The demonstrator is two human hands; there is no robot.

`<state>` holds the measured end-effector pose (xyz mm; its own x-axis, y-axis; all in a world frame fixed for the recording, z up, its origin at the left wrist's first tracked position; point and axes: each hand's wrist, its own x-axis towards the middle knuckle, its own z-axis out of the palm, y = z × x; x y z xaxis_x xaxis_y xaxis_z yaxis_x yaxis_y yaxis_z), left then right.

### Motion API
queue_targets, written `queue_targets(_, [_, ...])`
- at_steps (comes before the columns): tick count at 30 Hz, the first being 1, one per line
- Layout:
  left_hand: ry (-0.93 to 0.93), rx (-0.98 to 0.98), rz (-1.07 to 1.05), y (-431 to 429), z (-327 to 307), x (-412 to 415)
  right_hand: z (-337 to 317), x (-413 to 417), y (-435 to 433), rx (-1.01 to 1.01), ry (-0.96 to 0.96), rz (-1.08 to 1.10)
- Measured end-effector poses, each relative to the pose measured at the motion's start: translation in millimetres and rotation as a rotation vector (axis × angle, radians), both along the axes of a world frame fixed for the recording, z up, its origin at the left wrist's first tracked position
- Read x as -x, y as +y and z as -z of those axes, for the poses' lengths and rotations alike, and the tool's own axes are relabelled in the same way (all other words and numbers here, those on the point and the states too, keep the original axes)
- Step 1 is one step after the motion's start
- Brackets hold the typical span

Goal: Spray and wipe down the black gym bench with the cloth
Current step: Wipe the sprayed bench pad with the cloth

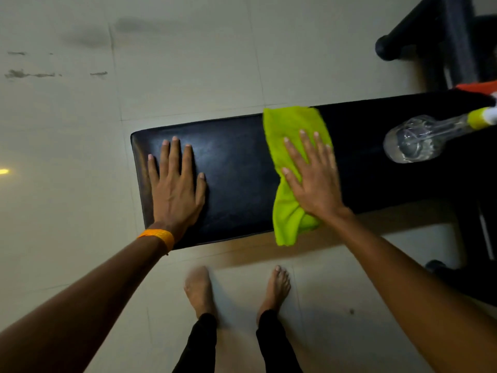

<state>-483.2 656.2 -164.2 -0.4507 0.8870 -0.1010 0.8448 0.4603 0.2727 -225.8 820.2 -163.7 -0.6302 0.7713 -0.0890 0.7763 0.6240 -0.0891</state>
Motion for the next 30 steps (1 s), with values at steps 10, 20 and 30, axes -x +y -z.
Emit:
queue_targets(10, [-0.049, -0.035, 0.173, 69, -6, -83, -4, -28, 11, 0.031, -0.033, -0.041])
queue_targets(20, [0.015, 0.021, 0.247, 93, -5, -115, -6, -48, 25, -0.013, 0.014, -0.075])
queue_targets(30, [-0.148, 0.102, 0.237, 113, -49, -170, -30, -74, 18, 0.201, 0.338, 0.197])
